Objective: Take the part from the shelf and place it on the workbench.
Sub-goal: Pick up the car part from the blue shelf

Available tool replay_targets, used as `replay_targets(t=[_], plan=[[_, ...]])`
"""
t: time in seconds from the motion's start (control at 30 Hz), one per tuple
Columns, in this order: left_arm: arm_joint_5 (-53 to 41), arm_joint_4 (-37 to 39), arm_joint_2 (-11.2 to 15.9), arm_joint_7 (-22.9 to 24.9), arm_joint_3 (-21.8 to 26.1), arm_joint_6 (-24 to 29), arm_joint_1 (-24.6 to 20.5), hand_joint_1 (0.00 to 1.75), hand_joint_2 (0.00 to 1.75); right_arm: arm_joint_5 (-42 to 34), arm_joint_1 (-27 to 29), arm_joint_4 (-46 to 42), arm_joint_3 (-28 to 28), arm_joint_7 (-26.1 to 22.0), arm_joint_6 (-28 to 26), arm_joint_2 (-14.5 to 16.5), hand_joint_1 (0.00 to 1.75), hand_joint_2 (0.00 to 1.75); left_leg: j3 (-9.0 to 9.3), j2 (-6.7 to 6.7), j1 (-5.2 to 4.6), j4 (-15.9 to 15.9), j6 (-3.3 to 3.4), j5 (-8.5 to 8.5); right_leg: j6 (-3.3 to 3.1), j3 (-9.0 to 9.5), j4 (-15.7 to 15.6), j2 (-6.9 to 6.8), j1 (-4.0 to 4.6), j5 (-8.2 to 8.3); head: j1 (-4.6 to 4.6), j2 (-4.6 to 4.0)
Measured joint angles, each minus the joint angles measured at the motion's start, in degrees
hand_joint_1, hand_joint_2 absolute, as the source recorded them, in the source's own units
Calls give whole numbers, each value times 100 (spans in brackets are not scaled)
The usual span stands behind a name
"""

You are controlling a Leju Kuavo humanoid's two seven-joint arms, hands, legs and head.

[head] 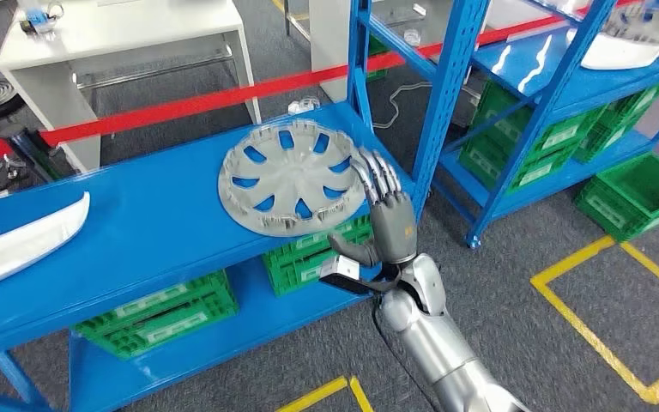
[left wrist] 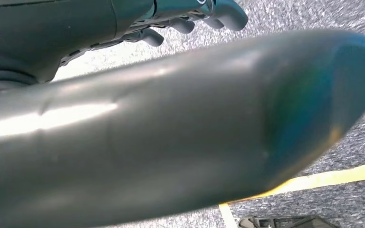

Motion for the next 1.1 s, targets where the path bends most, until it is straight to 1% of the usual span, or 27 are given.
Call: replay_targets(t=[0.1, 0.13, 0.17, 0.23, 0.27, 0.3, 0.33, 0.37, 0.4, 0.43, 0.47, 0.5, 0.53, 0.6, 0.63, 0.67, 0.7, 0.73, 0.77, 0.8, 0.83, 0.87, 0.9, 0.93, 0.97, 1.0, 1.1], plan=[[-2, -3, 5, 7, 1, 0, -7, 0, 0, 1, -6, 3, -1, 6, 3, 0, 0, 0, 34, 12, 2, 27, -96, -66, -124, 40, -30, 34, 0, -49, -7, 0], [-4, -4, 7, 8, 2, 0, -11, 0, 0, 5, -12, 3, -2, 6, 3, 0, 0, 0, -23, 13, 9, 164, -130, -132, -165, 65, -38, 39, -8, -62, -13, 0], [-8, -4, 8, 9, 2, 0, -17, 0, 0, 15, -16, 3, -3, 7, 3, 0, 0, 0, -154, 11, 16, 419, -160, -244, -200, 95, -46, 40, -17, -79, -21, 0], [-16, -2, 8, 15, 2, 0, -20, 0, 0, 38, -18, 9, -4, 8, 5, 0, 0, 0, -615, 9, 24, 1176, -199, -513, -243, 144, -46, 41, -13, -129, -30, 0], [-20, -1, 8, 20, 2, 0, -15, 0, 0, 48, -17, 14, -4, 9, 7, 0, 0, 0, -843, 9, 26, 1495, -206, -569, -251, 174, -46, 46, -9, -157, -30, 0], [-21, 1, 8, 25, 2, 0, -7, 0, 0, 51, -16, 21, -4, 10, 8, 0, 0, 0, -993, 8, 26, 1641, -202, -512, -254, 213, -46, 55, -5, -189, -29, 0], [-21, 3, 8, 28, 2, 0, 1, 0, 0, 51, -16, 27, -4, 11, 9, 0, 0, 0, -1033, 6, 25, 1566, -186, -336, -252, 262, -46, 66, -2, -225, -30, 0], [-22, 4, 9, 29, 2, 0, 6, 0, 0, 51, -17, 31, -4, 13, 10, 1, 0, 0, -965, 3, 21, 1281, -157, -76, -247, 321, -46, 77, 1, -263, -30, 0], [-22, 4, 11, 29, 2, 0, 9, 0, 0, 51, -19, 34, -4, 12, 10, 1, 0, 0, -835, -3, 11, 880, -116, 200, -238, 368, -49, 84, 0, -301, -31, 0], [-22, 4, 15, 29, 2, 0, 8, 0, 0, 51, -22, 36, -3, 12, 11, 2, 0, 0, -697, -7, -5, 510, -76, 379, -217, 407, -49, 92, 9, -342, -36, 0], [-22, 4, 20, 29, 2, 0, 5, 0, 0, 51, -25, 38, -3, 11, 13, 2, 0, 0, -596, -8, -21, 251, -43, 468, -190, 429, -54, 97, 14, -377, -37, 0], [-22, 4, 25, 30, 2, 0, 1, 0, 0, 51, -27, 40, -2, 11, 14, 2, 0, 0, -538, -8, -38, 121, -14, 475, -157, 438, -65, 101, 14, -403, -41, 0], [-22, 3, 28, 30, 2, 0, -1, 0, 0, 51, -28, 42, -2, 11, 15, 2, 0, 0, -513, -6, -52, 92, 6, 432, -119, 453, -83, 105, 15, -422, -43, 0], [-24, 1, 27, 31, 3, 1, 0, 0, 0, 51, -31, 38, -2, 10, 14, 2, 0, 0, -440, -6, -37, 22, 55, 432, -52, 500, -108, 96, 19, -450, -41, 0], [-25, 1, 27, 31, 4, 1, 0, 0, 0, 52, -40, 37, 0, 9, 14, 2, 0, 0, -388, -4, -19, -28, 84, 438, -26, 480, -26, 87, 23, -499, -35, 0], [-27, 0, 25, 30, 4, 1, -3, 0, 0, 53, -51, 37, 2, 8, 13, 2, 0, 0, -335, -2, 0, -75, 113, 439, -3, 388, 179, 77, 28, -597, -29, -1], [-28, 0, 24, 29, 4, 1, -5, 0, 0, 54, -57, 40, 3, 9, 13, 1, 0, 0, -298, 2, 7, -97, 136, 424, 12, 204, 510, 69, 20, -728, -22, -1], [-30, 1, 22, 29, 4, 1, -8, 0, 0, 54, -60, 45, 5, 11, 13, 1, 0, 0, -273, 3, 9, -100, 154, 398, 26, -44, 898, 66, 17, -867, -16, -1], [-31, 1, 20, 30, 4, 1, -7, 0, 0, 54, -52, 51, 5, 13, 14, 1, 0, 0, -251, 6, 9, -96, 161, 365, 39, -289, 1241, 64, 16, -950, -12, -1], [-31, 2, 19, 30, 5, 1, -4, 0, 0, 52, -39, 57, 6, 14, 14, 1, 0, 0, -220, 10, 9, -90, 159, 325, 50, -466, 1429, 61, 13, -924, -8, 0], [-31, 2, 18, 31, 5, 1, 0, 0, 0, 52, -31, 60, 6, 14, 15, 1, 0, 0, -179, 17, 12, -81, 151, 281, 57, -537, 1401, 53, 9, -775, -5, 0], [-31, 3, 15, 31, 6, 1, 3, 0, 0, 52, -28, 62, 6, 13, 15, 0, 0, 0, -127, 22, 16, -66, 136, 228, 60, -493, 1155, 33, 3, -523, 0, 0], [-31, 3, 13, 30, 7, 1, 5, 0, 0, 51, -29, 62, 6, 12, 16, 0, 0, 0, -73, 26, 19, -45, 113, 166, 61, -372, 768, 3, -4, -247, 3, 0], [-31, 4, 12, 28, 7, 1, 3, 0, 0, 48, -36, 69, 7, 10, 20, 1, 0, 0, -42, 30, 10, -17, 80, 102, 56, -239, 420, -27, -1, -62, 2, 0], [-31, 4, 12, 25, 7, 1, -3, 0, 0, 45, -40, 77, 8, 6, 23, 1, 0, 0, -26, 31, -1, 5, 46, 45, 28, -131, 167, -46, 2, 34, 2, 0], [-31, 4, 13, 20, 7, 1, -10, 0, 0, 43, -39, 85, 9, 0, 25, 1, 0, 0, -22, 38, -14, 19, 14, 3, -7, -74, 46, -51, 8, 37, 0, -1], [-33, 2, 15, -2, 7, -5, -27, 0, 0, 12, -37, 95, 7, -12, 61, 1, 0, 0, 24, 64, -23, 16, -70, -69, -133, -22, 17, -11, 10, -47, 0, -1]])
